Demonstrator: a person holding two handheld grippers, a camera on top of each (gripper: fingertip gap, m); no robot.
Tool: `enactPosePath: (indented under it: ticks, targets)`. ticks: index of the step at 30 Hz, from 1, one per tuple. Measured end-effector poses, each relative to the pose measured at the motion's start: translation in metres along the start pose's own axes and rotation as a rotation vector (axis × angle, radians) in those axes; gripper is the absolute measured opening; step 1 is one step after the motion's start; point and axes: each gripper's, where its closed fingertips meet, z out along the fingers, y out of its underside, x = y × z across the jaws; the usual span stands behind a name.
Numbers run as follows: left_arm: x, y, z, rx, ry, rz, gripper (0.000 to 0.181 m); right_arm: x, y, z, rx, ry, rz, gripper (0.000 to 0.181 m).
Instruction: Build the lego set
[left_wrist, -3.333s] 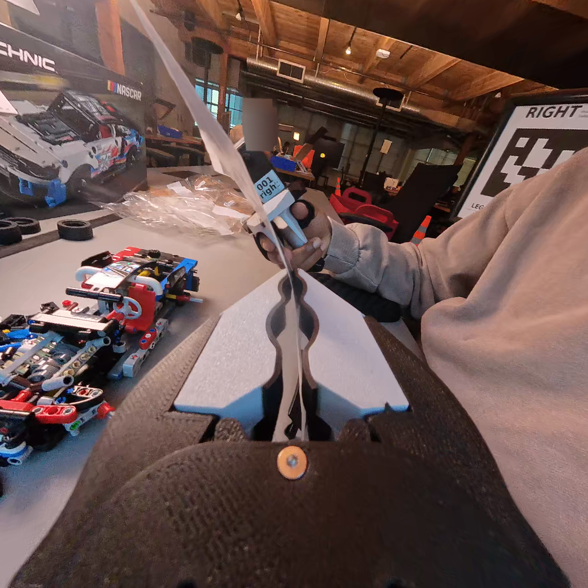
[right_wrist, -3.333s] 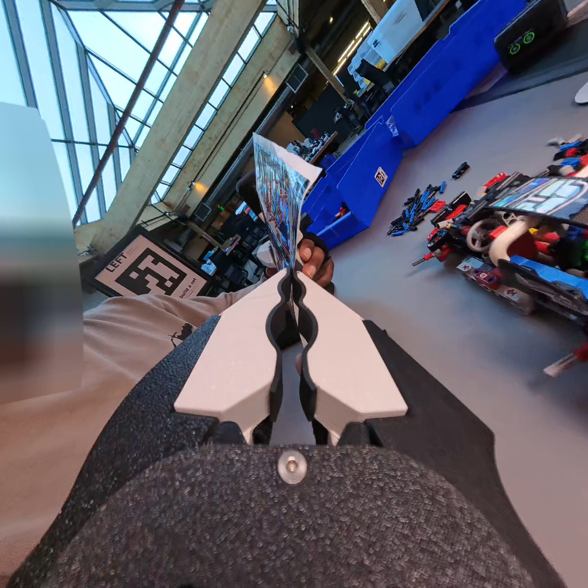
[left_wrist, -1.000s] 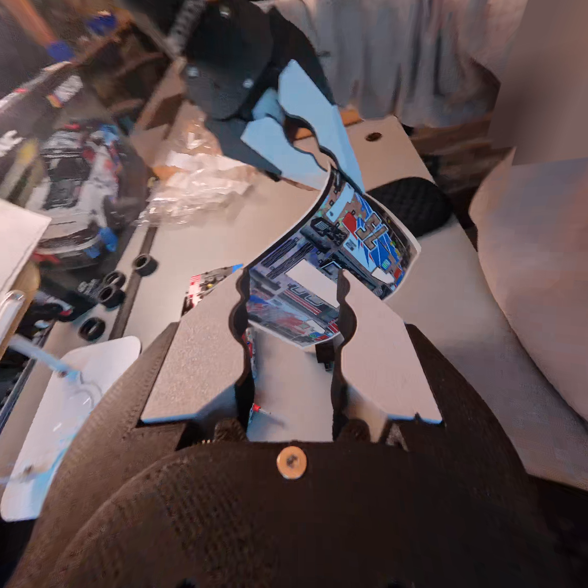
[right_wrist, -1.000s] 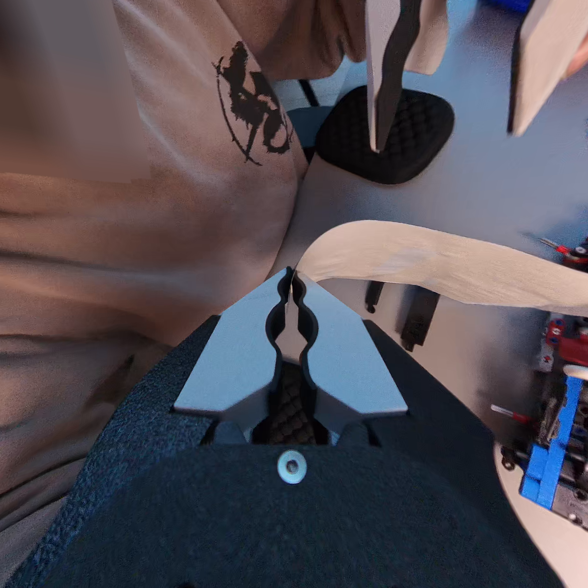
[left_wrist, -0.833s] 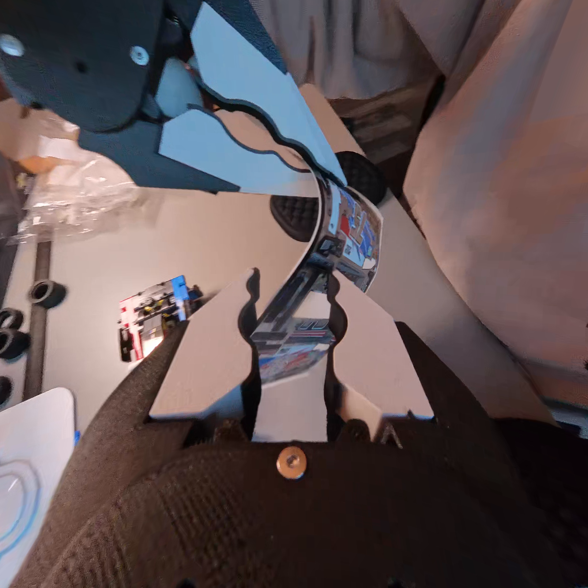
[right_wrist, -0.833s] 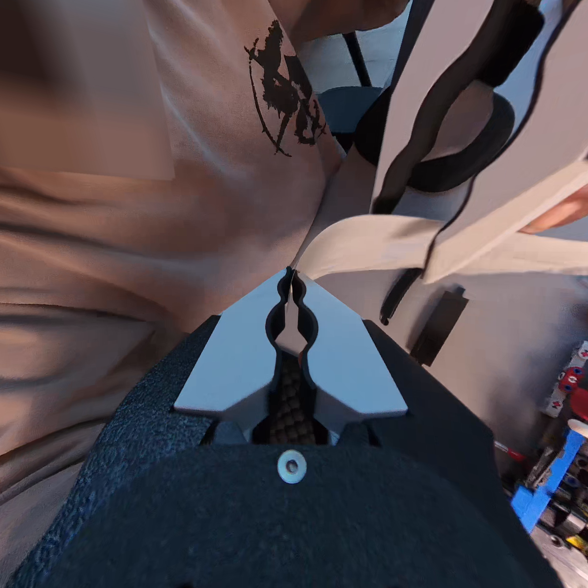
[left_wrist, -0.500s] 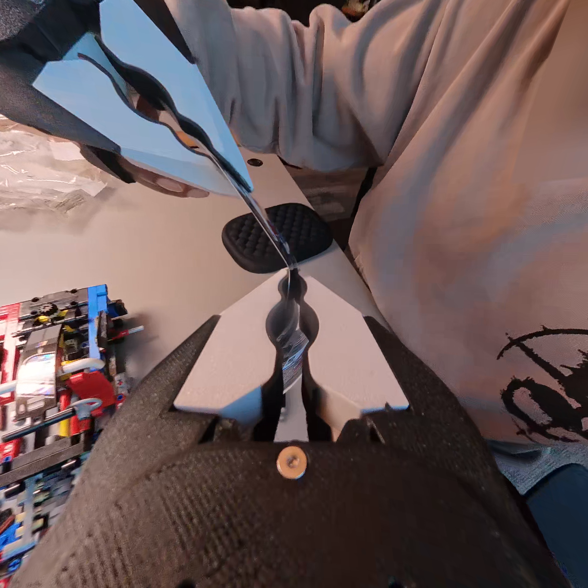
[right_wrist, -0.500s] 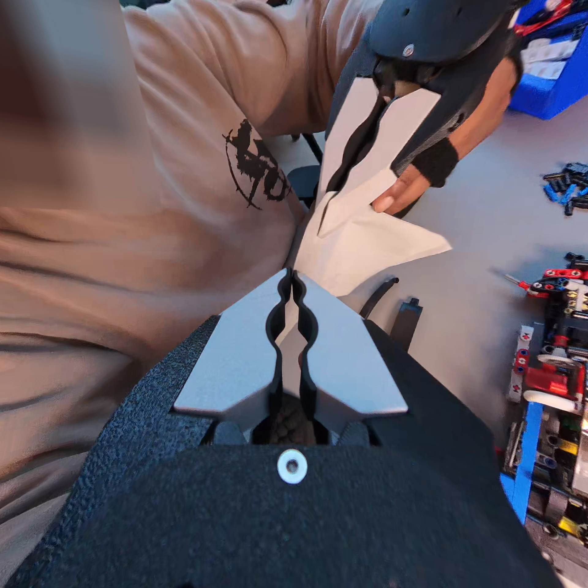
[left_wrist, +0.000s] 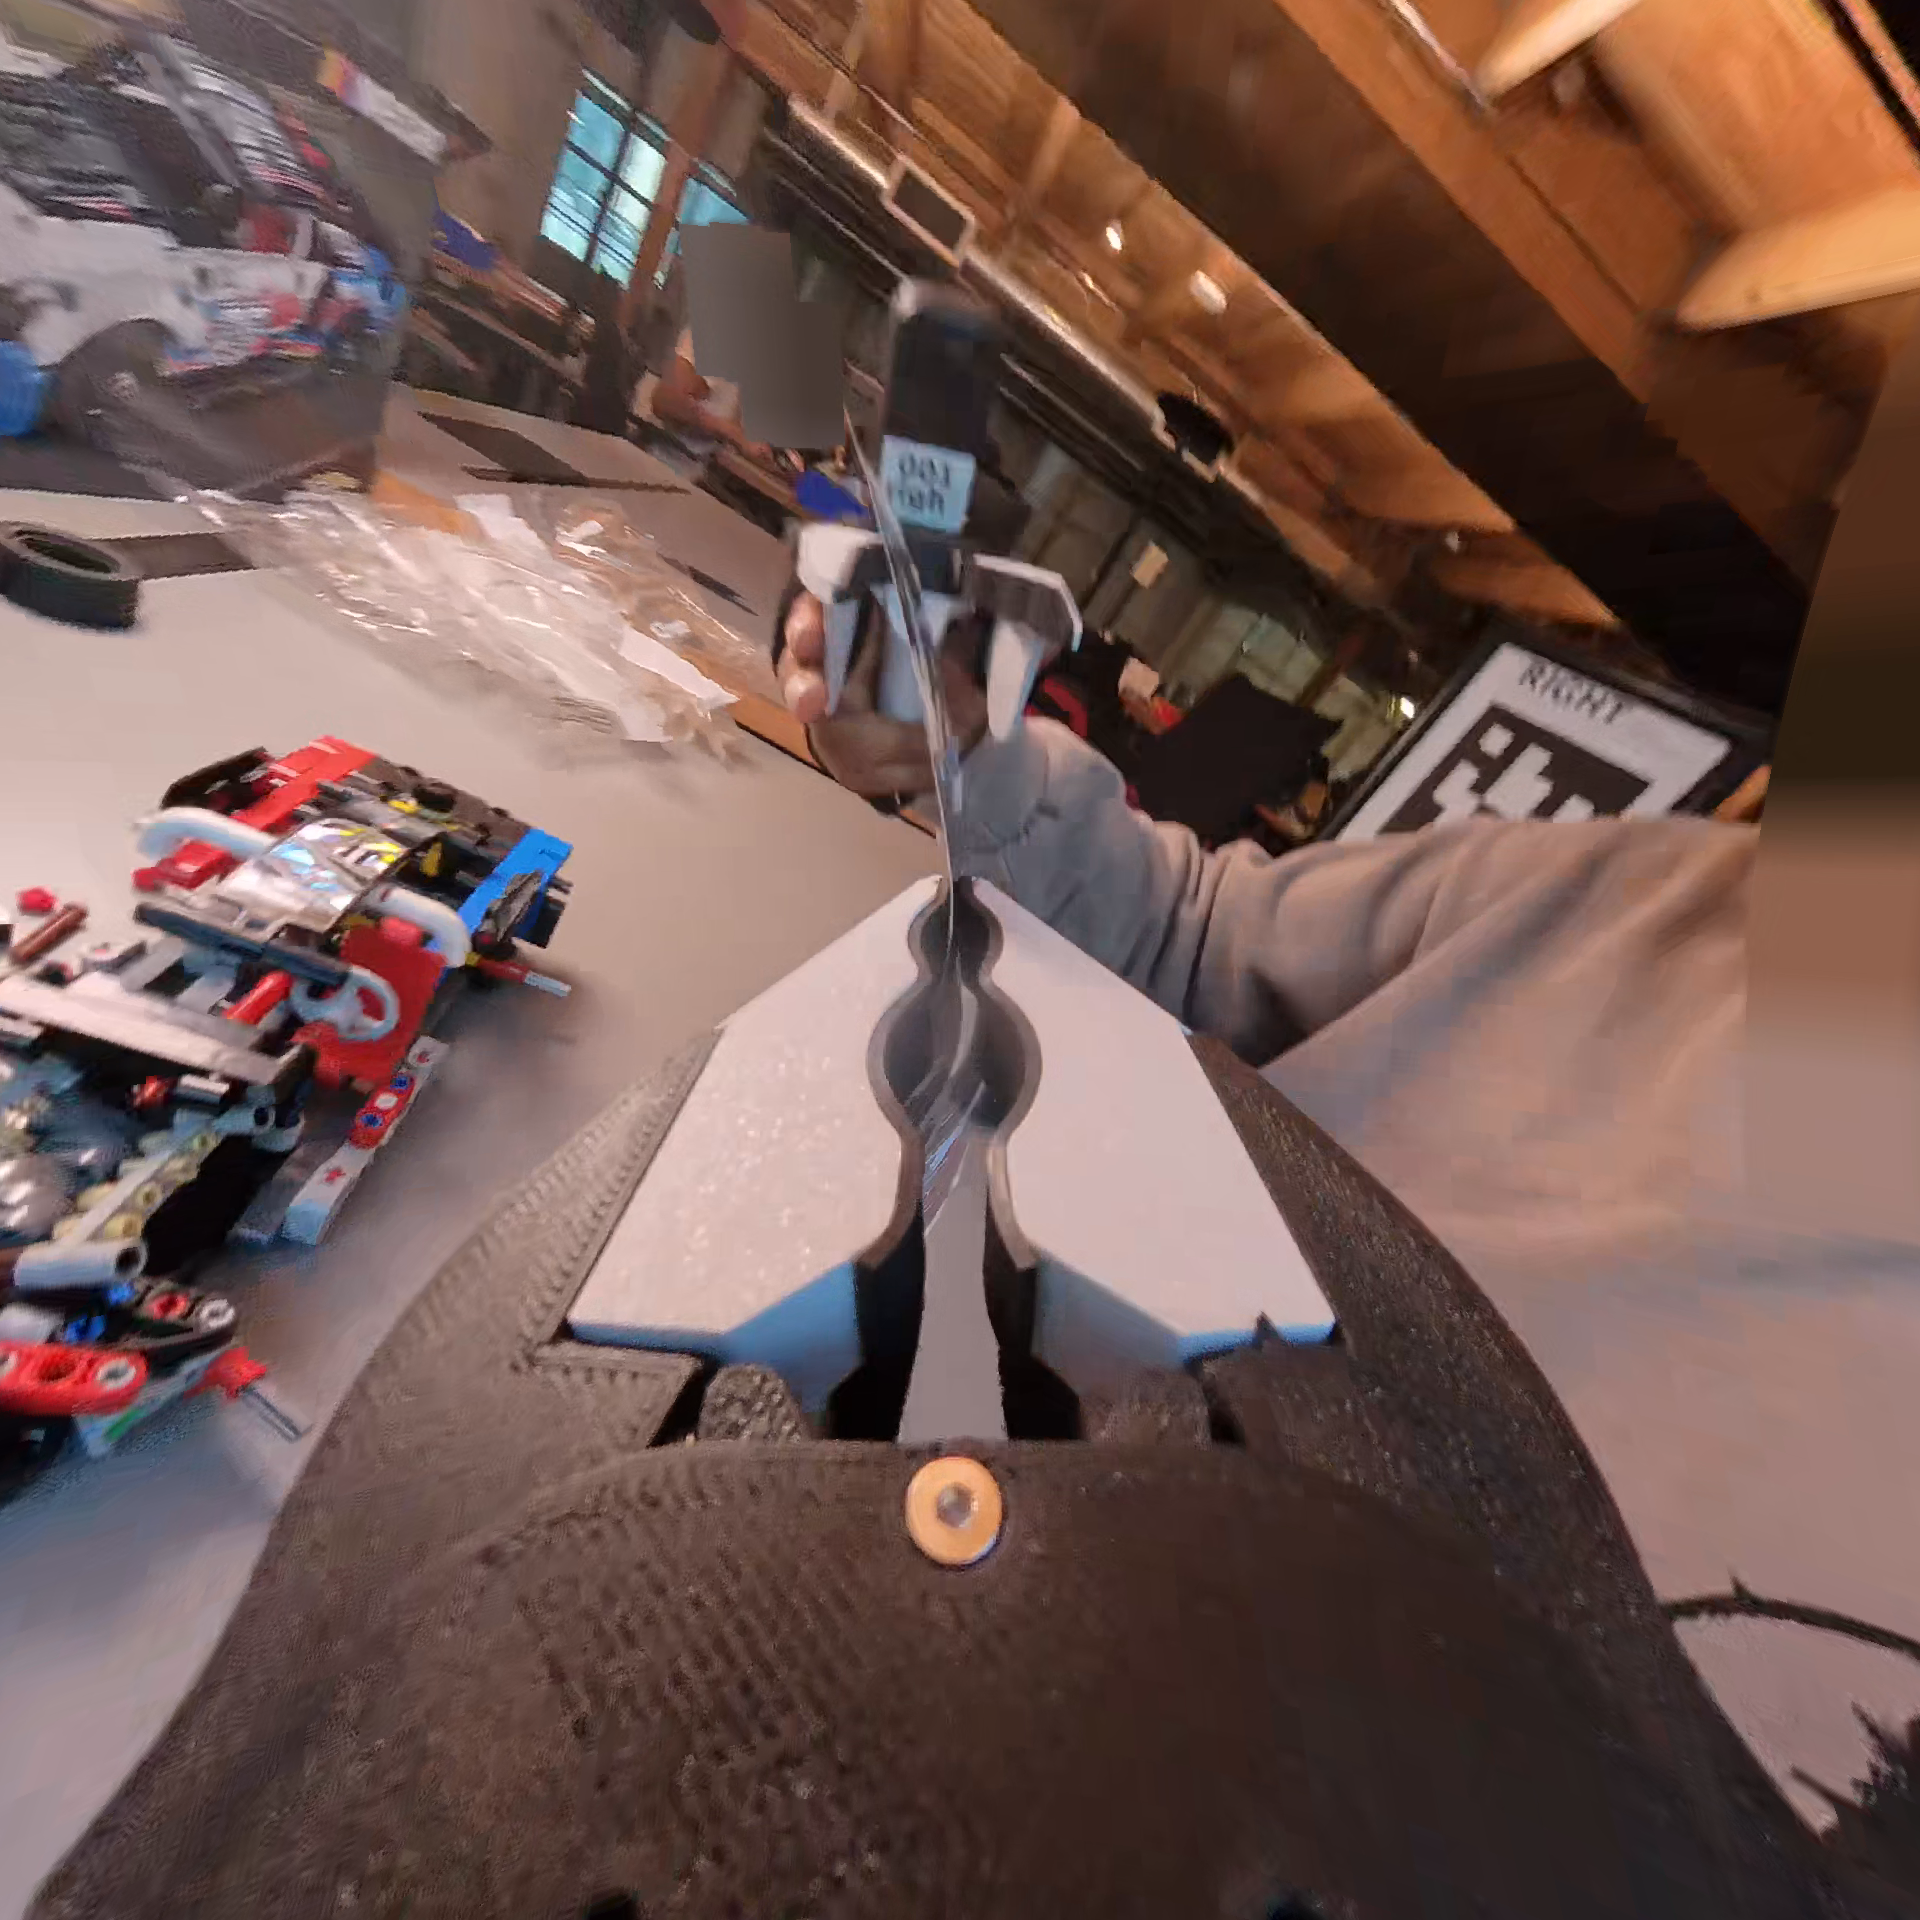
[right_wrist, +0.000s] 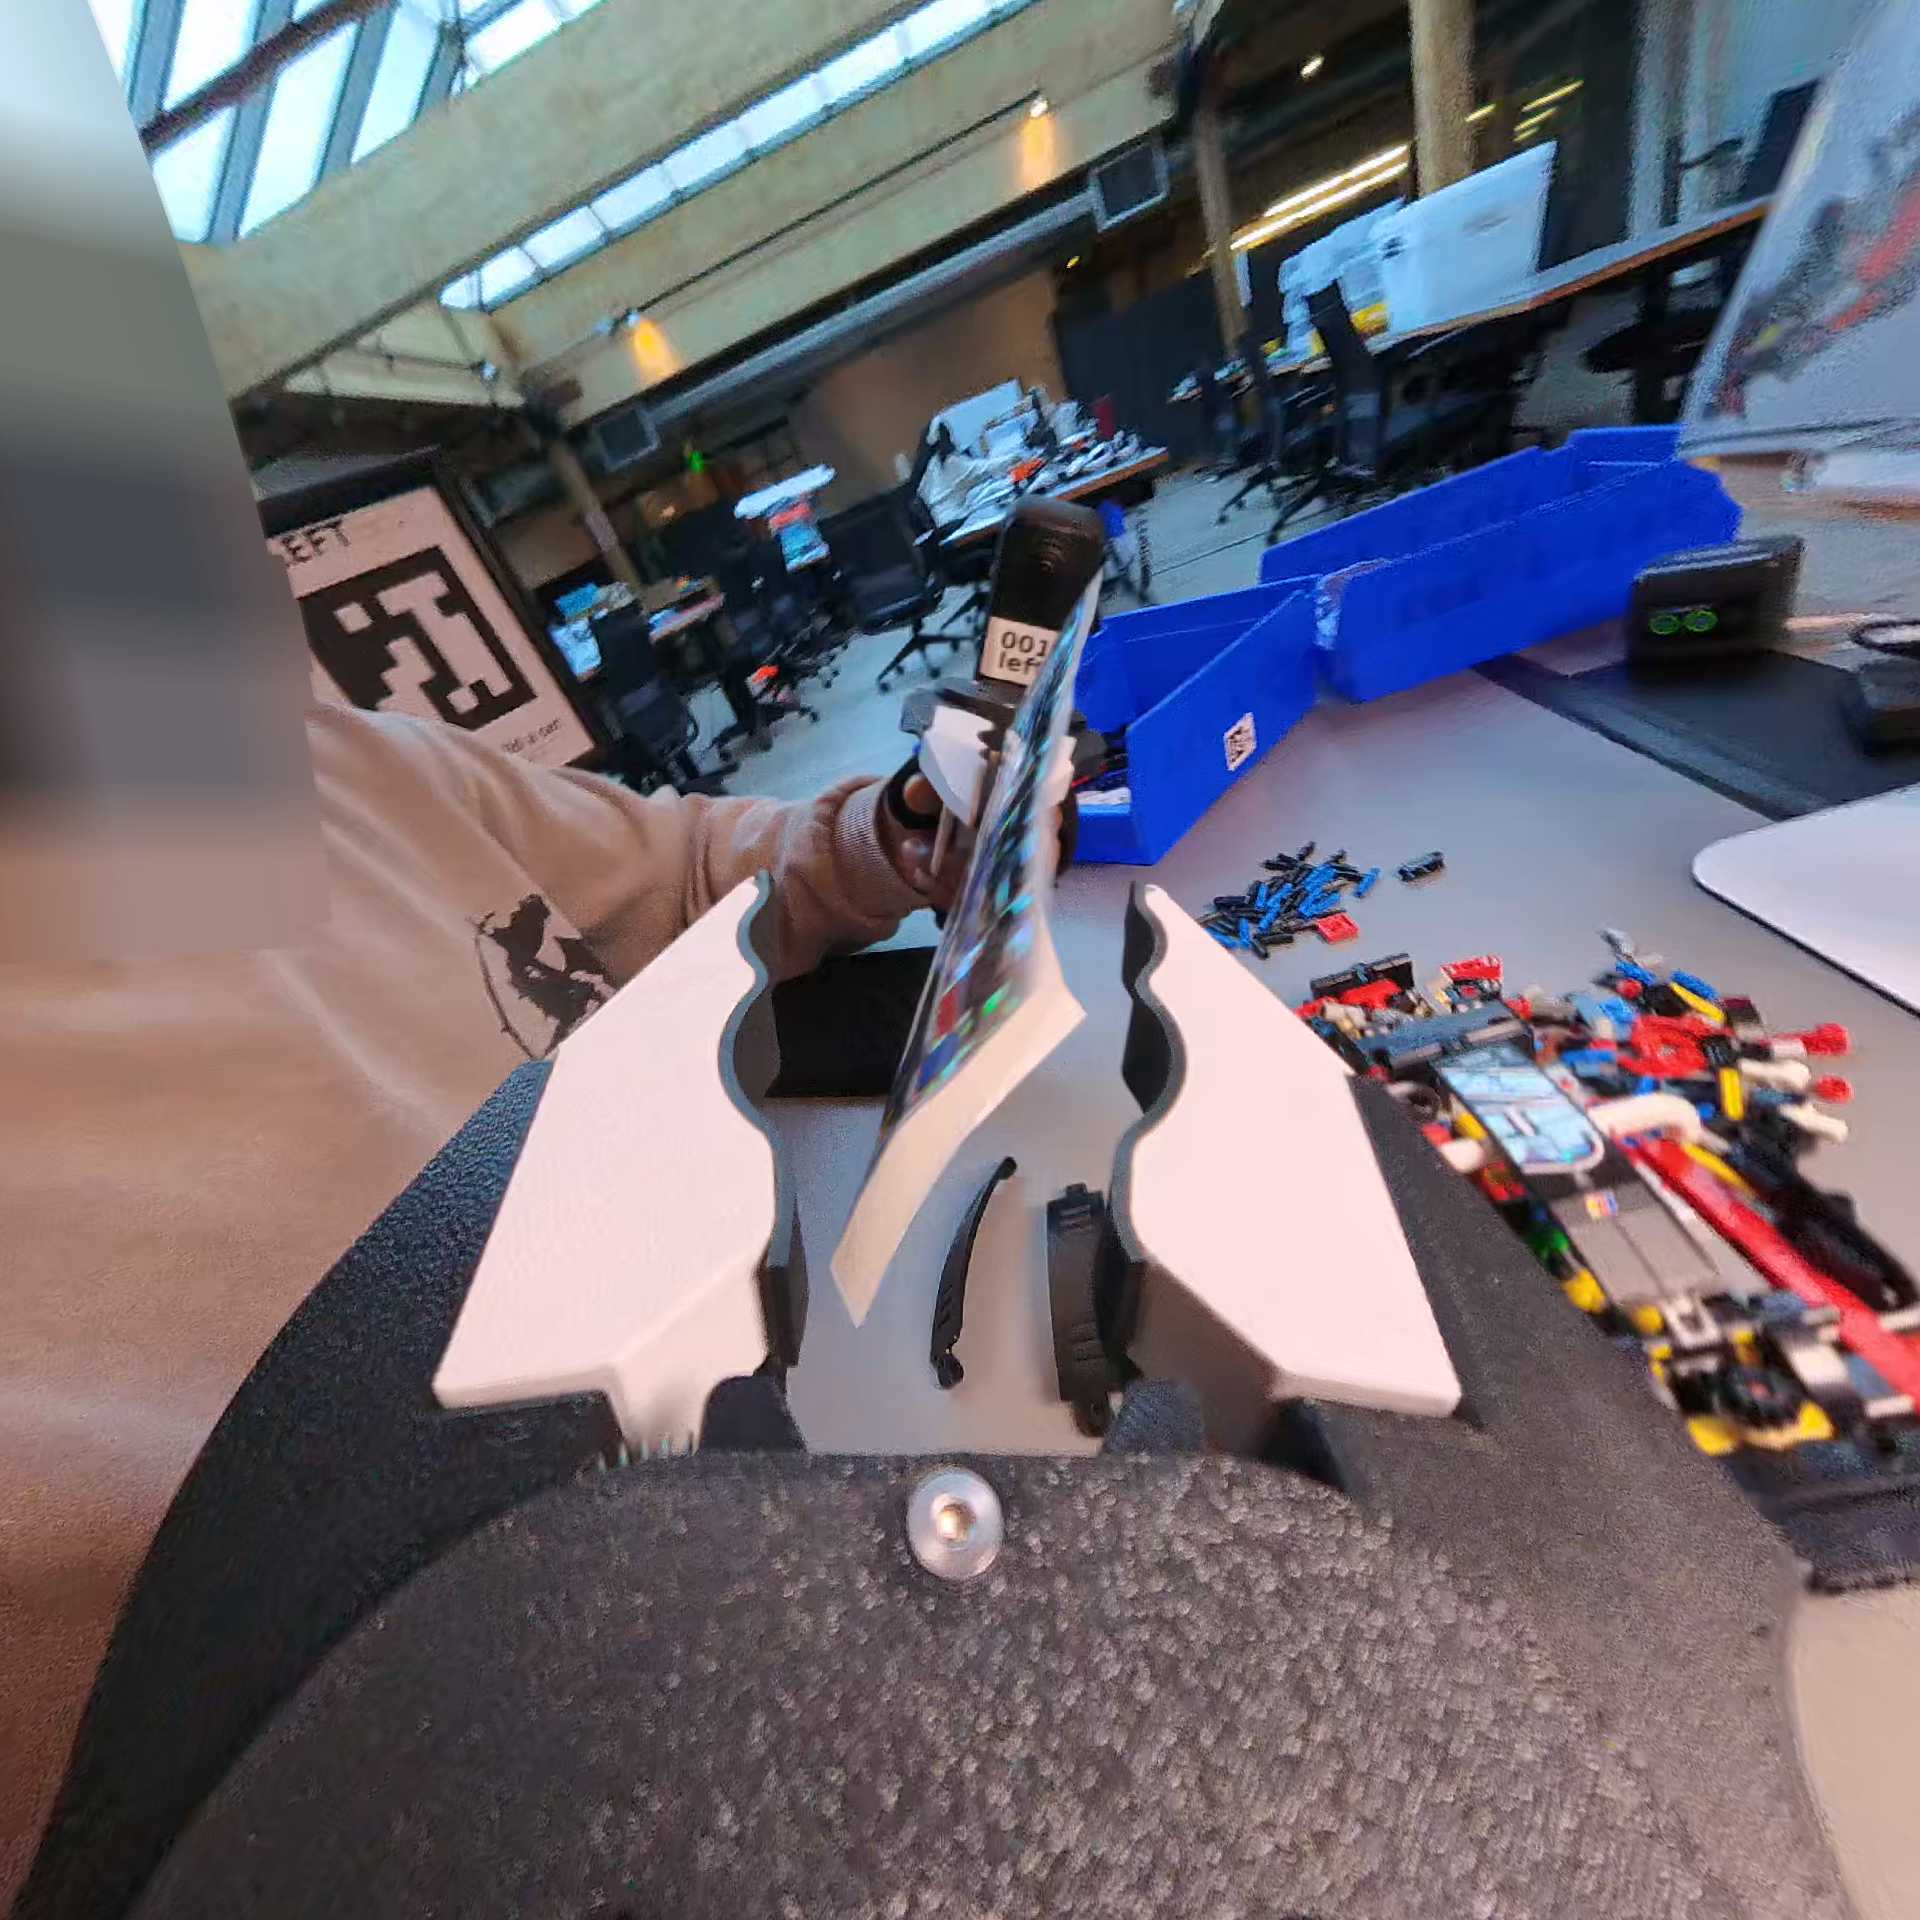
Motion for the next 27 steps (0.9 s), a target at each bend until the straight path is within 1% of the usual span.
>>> enactPosePath:
  ticks: [2, 4, 6, 7, 9, 11, 13, 15, 18, 21, 24, 27]
  targets:
    - [-0.011, -0.003, -0.009, 0.083, -0.031, -0.083, 0.000, 0.009, 0.025, 0.002, 0.036, 0.054, 0.048, 0.065]
    - [-0.021, -0.002, -0.014, 0.128, -0.057, -0.124, 0.000, 0.014, 0.051, 0.014, 0.044, 0.080, 0.101, 0.063]
    - [-0.027, -0.003, -0.016, 0.172, -0.067, -0.157, 0.000, 0.015, 0.070, 0.028, 0.017, 0.083, 0.118, 0.041]
    - [-0.028, -0.005, -0.017, 0.194, -0.067, -0.169, 0.000, 0.014, 0.075, 0.034, -0.008, 0.082, 0.116, 0.035]
    - [-0.028, -0.008, -0.020, 0.222, -0.077, -0.166, 0.000, 0.015, 0.075, 0.039, -0.029, 0.099, 0.100, 0.010]
    - [-0.027, -0.010, -0.022, 0.239, -0.084, -0.157, 0.000, 0.016, 0.070, 0.041, -0.011, 0.109, 0.095, 0.000]
    - [-0.025, -0.010, -0.024, 0.238, -0.084, -0.149, 0.000, 0.015, 0.065, 0.040, 0.019, 0.099, 0.116, 0.000]
    - [-0.025, -0.006, -0.024, 0.207, -0.104, -0.105, 0.000, 0.012, 0.062, 0.039, 0.038, 0.068, 0.154, 0.000]
    - [-0.025, 0.003, -0.026, 0.123, -0.159, 0.043, 0.001, 0.007, 0.060, 0.038, 0.062, 0.025, 0.205, 0.000]
    - [-0.024, 0.011, -0.031, 0.054, -0.193, 0.199, 0.009, 0.000, 0.054, 0.035, 0.118, -0.038, 0.263, 0.000]
    - [-0.018, 0.013, -0.032, 0.070, -0.141, 0.205, 0.014, -0.001, 0.051, 0.032, 0.163, -0.082, 0.325, 0.000]
    - [-0.008, 0.016, -0.026, 0.078, -0.072, 0.198, 0.013, -0.001, 0.052, 0.031, 0.180, -0.113, 0.362, 0.000]
